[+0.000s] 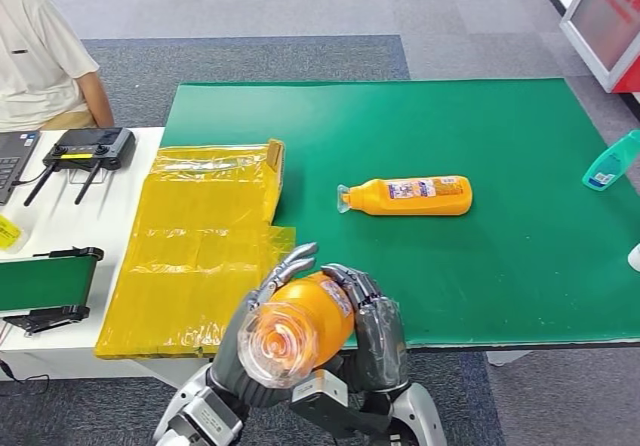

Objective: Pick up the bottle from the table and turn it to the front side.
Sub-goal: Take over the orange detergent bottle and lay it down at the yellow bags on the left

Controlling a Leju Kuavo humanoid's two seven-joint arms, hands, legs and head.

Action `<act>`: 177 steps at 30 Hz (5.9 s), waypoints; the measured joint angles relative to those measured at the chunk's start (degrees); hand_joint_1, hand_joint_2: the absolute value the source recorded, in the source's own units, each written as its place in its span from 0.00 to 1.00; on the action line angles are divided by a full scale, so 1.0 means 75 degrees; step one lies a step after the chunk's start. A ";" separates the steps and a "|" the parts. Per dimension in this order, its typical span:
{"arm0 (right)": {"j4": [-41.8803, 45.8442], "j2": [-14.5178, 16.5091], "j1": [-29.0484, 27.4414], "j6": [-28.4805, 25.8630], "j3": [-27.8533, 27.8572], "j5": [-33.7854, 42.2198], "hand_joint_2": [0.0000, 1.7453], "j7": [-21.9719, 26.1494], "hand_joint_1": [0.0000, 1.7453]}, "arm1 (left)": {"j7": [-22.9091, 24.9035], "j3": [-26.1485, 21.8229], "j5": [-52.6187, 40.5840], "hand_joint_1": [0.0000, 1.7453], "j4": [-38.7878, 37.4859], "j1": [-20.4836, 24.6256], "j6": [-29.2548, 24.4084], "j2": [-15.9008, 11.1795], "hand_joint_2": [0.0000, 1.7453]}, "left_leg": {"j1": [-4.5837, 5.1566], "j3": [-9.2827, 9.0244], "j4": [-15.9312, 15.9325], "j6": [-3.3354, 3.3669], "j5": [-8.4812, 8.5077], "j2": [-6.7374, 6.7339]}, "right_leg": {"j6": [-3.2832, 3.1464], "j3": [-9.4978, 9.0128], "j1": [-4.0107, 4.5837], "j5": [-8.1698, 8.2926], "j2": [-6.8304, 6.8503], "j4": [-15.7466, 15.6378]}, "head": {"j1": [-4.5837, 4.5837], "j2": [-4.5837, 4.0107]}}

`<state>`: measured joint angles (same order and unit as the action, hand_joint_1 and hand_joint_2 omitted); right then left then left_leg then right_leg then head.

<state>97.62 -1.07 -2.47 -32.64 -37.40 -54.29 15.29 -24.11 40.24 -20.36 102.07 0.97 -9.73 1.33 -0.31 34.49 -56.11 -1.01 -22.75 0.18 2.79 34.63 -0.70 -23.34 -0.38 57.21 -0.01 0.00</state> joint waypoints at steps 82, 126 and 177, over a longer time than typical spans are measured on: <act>0.0422 -0.0137 -0.0318 0.0949 0.1510 0.1237 1.00 0.0300 0.00 | 0.3101 -0.2406 -0.7661 1.00 -0.5311 0.2677 -0.0409 -0.1055 1.00 | -0.0004 0.0017 -0.0002 -0.0010 0.0030 0.0001 | -0.0005 0.0017 0.0004 0.0031 -0.0001 0.0002 | 0.0000 0.0000; 0.0297 -0.0134 -0.0196 0.1633 0.1695 0.2133 1.00 0.0608 0.00 | 0.3138 -0.0887 -0.6166 0.00 -0.7757 0.3971 0.0556 0.0709 1.00 | -0.0002 0.0020 -0.0004 -0.0006 0.0033 0.0001 | -0.0001 0.0012 0.0001 0.0035 0.0001 0.0002 | 0.0001 0.0000; 0.1353 -0.0137 -0.1707 0.1115 0.2234 0.2533 1.00 0.0156 0.00 | 0.0708 -0.3453 -0.0479 0.00 0.0127 -0.0761 -0.0508 -0.0134 1.00 | -0.0002 0.0025 -0.0004 -0.0002 0.0002 -0.0003 | 0.0001 0.0020 0.0002 0.0004 -0.0002 -0.0001 | 0.0001 0.0000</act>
<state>107.77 -2.10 -15.28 -24.27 -20.65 -35.29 16.46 -18.80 14.34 -23.95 103.02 -4.74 -13.54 0.33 -0.33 34.67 -56.14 -1.02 -22.73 0.16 2.79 34.79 -0.68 -23.32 -0.39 57.20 -0.01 0.00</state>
